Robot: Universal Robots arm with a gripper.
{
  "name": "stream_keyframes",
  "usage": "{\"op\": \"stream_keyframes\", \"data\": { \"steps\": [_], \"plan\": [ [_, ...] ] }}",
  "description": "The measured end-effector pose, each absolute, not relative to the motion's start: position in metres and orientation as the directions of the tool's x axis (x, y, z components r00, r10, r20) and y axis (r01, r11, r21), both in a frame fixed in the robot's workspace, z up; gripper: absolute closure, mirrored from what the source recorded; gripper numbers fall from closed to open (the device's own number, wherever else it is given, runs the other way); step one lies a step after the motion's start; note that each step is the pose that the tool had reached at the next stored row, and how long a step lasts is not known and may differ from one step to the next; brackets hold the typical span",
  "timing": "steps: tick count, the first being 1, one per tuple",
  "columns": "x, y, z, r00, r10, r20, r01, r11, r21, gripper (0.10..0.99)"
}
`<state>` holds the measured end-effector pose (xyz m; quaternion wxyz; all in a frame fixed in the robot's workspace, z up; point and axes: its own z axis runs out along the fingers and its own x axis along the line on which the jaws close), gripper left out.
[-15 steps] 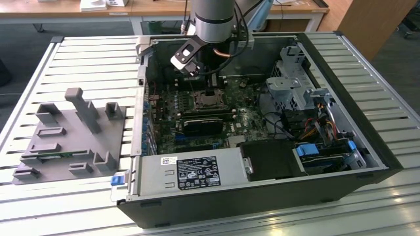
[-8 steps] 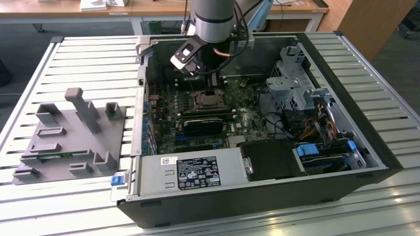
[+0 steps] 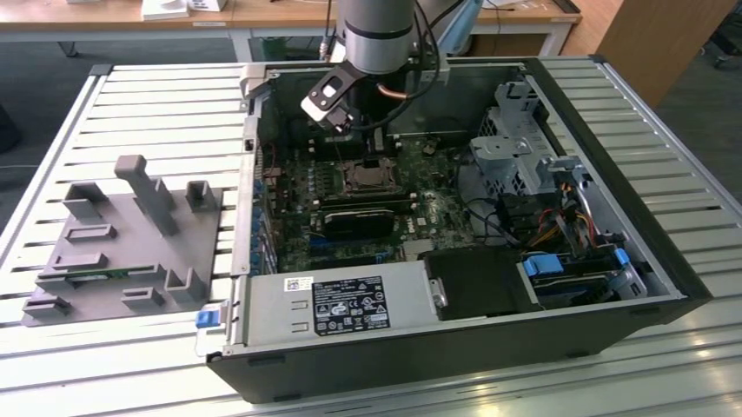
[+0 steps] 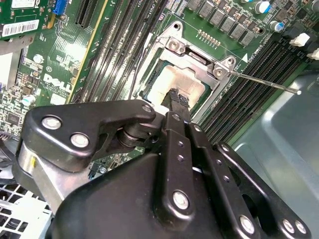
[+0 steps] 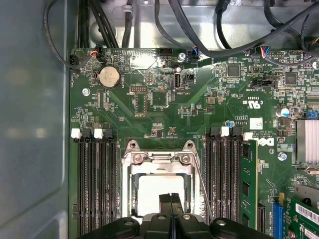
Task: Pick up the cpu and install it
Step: 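Install the first cpu locking lever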
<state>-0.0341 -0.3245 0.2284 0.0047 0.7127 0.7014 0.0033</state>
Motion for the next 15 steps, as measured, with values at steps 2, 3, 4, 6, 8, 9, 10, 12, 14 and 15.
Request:
{"op": "stream_keyframes", "data": {
  "steps": [2,3,4,6,8,9,10,12,14,15],
  "plan": [
    [-0.0341,-0.3245,0.2288,0.016,1.000,-0.002,1.000,-0.016,0.011,0.980],
    [-0.0340,-0.3244,0.2290,0.016,1.000,-0.002,1.000,-0.016,0.011,0.980],
    [-0.0341,-0.3245,0.2292,0.016,1.000,-0.002,1.000,-0.016,0.011,0.980],
    [-0.0341,-0.3245,0.2296,0.016,1.000,-0.002,1.000,-0.016,0.011,0.980],
    [-0.0341,-0.3245,0.2303,0.016,1.000,-0.002,1.000,-0.016,0.011,0.980],
    [-0.0341,-0.3245,0.2305,0.016,1.000,-0.002,1.000,-0.016,0.011,0.980],
    [-0.0341,-0.3244,0.2307,0.016,1.000,-0.002,1.000,-0.016,0.011,0.980],
    [-0.0341,-0.3245,0.2314,0.016,1.000,-0.002,1.000,-0.016,0.011,0.980],
    [-0.0341,-0.3245,0.2323,0.016,1.000,-0.002,1.000,-0.016,0.011,0.980],
    [-0.0341,-0.3245,0.2328,0.016,1.000,-0.002,1.000,-0.016,0.011,0.980]
  ]
}}
